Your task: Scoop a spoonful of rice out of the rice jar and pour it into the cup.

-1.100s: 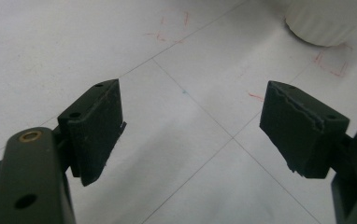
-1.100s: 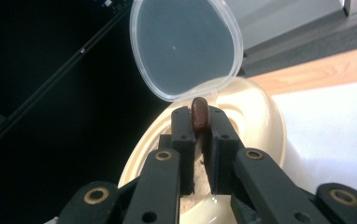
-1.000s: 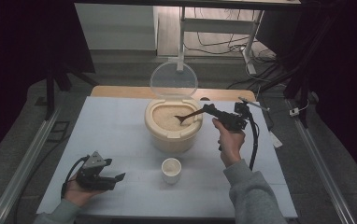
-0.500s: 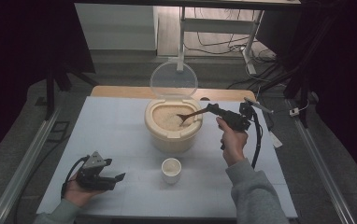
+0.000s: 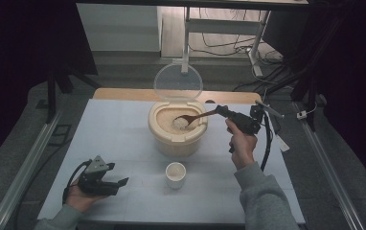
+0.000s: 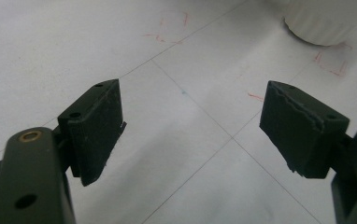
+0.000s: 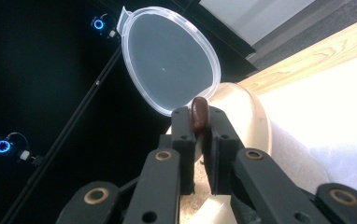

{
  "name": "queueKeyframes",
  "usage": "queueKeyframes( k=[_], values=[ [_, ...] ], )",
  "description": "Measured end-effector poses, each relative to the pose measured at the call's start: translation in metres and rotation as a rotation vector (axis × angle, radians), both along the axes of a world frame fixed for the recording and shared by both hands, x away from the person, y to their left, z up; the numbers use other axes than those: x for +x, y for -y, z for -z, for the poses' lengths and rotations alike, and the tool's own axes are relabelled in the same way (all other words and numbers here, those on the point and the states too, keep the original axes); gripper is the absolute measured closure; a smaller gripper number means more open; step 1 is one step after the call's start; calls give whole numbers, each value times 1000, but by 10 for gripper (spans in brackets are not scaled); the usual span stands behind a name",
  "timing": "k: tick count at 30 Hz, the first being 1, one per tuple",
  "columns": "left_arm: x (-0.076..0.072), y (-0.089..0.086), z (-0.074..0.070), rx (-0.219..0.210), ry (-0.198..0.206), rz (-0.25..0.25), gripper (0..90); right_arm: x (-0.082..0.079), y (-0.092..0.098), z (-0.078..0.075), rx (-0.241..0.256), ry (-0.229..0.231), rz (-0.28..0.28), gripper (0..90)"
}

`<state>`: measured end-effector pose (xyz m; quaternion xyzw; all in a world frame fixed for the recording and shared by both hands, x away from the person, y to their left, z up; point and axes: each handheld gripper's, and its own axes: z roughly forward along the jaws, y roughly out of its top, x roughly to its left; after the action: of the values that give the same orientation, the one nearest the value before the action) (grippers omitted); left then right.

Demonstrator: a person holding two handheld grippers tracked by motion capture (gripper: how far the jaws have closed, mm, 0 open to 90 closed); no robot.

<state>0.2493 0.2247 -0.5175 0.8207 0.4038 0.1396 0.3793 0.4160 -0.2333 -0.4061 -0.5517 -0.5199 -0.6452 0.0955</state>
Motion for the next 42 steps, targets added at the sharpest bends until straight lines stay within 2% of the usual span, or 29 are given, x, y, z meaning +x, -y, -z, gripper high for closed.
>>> queueKeyframes(
  k=[8, 18, 26, 33, 42],
  values=[
    [0, 0, 0, -1, 0, 0, 210, 0, 5, -1, 32, -11, -2, 829],
    [0, 0, 0, 0, 2, 0, 210, -3, 10, -4, 44, -7, -14, 829],
    [0, 0, 0, 1, 3, -1, 210, -12, 12, -9, 55, -14, -55, 829],
    [0, 0, 0, 3, 3, 1, 210, -21, 17, -6, 75, -36, -104, 829],
    [0, 1, -1, 6, 4, -2, 210, -36, 20, -1, 68, -46, -155, 829]
  ],
)
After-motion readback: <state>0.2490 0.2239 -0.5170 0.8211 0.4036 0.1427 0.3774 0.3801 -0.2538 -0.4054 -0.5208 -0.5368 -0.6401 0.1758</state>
